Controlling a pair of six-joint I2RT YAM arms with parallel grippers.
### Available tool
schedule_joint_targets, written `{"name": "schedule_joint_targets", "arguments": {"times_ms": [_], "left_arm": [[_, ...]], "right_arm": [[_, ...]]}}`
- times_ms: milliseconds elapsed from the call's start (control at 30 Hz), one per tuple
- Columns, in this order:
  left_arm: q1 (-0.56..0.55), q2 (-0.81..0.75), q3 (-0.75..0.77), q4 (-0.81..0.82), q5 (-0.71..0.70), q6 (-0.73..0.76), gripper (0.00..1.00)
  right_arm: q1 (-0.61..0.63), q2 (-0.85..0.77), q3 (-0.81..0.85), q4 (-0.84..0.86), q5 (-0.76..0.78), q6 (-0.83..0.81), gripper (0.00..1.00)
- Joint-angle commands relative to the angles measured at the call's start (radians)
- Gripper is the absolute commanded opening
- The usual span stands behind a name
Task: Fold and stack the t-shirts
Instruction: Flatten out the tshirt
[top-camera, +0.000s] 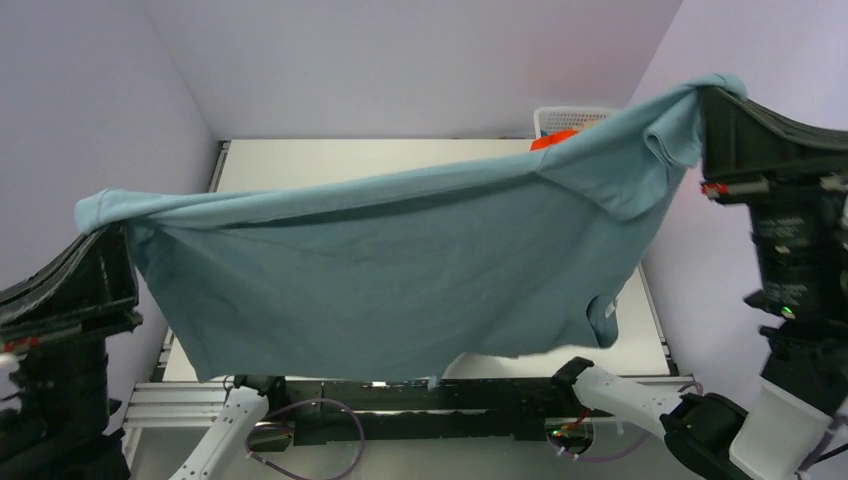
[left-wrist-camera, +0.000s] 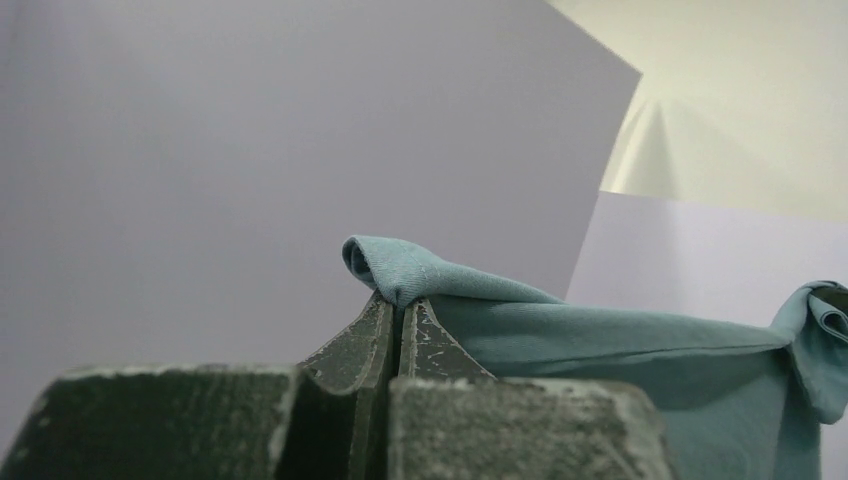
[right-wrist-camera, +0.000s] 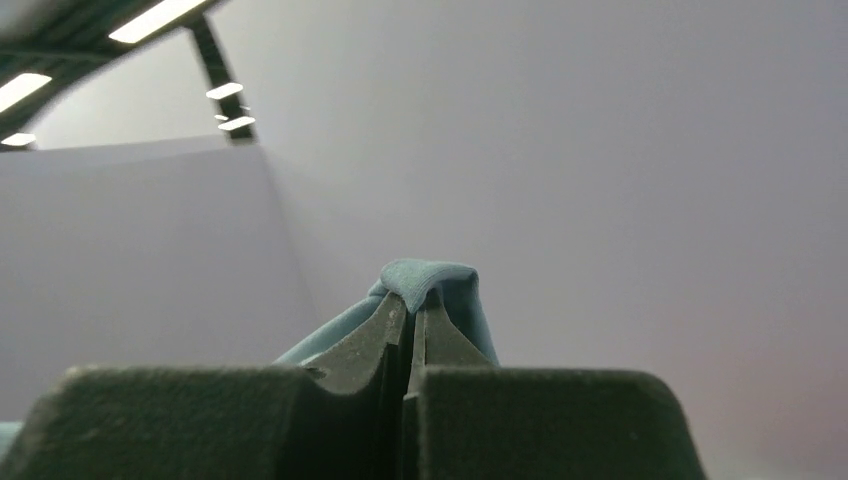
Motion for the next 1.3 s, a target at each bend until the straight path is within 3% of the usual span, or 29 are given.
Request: {"name": "schedule_joint_targets", "arguments": {"times_ms": [0, 200, 267, 400, 533, 567, 600, 633, 667, 800, 867, 1033, 1133, 1267], "left_arm": [[0.003, 0.115, -0.067, 0.007, -0.124, 0.035, 0.00], [0.002, 0.356, -0.203, 0.028, -0.372, 0.053, 0.00], [0.003, 0.457, -0.253, 0.029, -0.467, 0.041, 0.00], [0.044, 0.687, -0.337, 0.002, -0.502, -0.041, 0.00], [0.133, 0.947, -0.381, 0.009, -0.394, -0.128, 0.19], [0.151, 1.020, -0.367, 0.002, -0.371, -0.141, 0.29], [0.168, 1.084, -0.339, -0.024, -0.341, -0.150, 0.48], [0.179, 1.149, -0.305, -0.043, -0.313, -0.148, 0.79], [0.186, 1.197, -0.281, -0.055, -0.294, -0.147, 0.97], [0.198, 1.289, -0.225, -0.054, -0.232, -0.134, 0.99], [0.198, 1.272, -0.231, -0.046, -0.219, -0.130, 1.00], [0.196, 1.170, -0.286, -0.047, -0.087, -0.129, 0.99], [0.184, 1.079, -0.408, 0.040, 0.067, -0.142, 0.99], [0.114, 0.996, -0.570, 0.181, 0.231, -0.184, 0.99]], "right_arm": [[-0.005, 0.100, -0.112, 0.146, 0.247, -0.136, 0.00], [-0.016, 0.233, -0.433, 0.490, 0.594, -0.349, 0.00], [-0.064, 0.288, -0.539, 0.582, 0.642, -0.336, 0.00], [-0.208, 0.424, -0.676, 0.537, 0.546, -0.078, 0.00], [-0.263, 0.602, -0.858, 0.686, 0.378, 0.028, 0.00], [-0.267, 0.657, -0.885, 0.723, 0.347, 0.039, 0.00], [-0.271, 0.710, -0.894, 0.748, 0.327, 0.047, 0.08], [-0.275, 0.770, -0.890, 0.771, 0.316, 0.044, 0.21], [-0.275, 0.828, -0.870, 0.771, 0.311, 0.033, 0.35], [-0.275, 0.990, -0.675, 0.596, 0.354, 0.031, 0.72], [-0.275, 0.993, -0.650, 0.562, 0.357, 0.032, 0.98], [-0.272, 0.856, -0.724, 0.496, 0.276, 0.102, 1.00], [-0.270, 0.784, -0.789, 0.388, 0.129, 0.183, 1.00], [-0.258, 0.725, -0.956, 0.420, -0.072, 0.298, 1.00]]}}
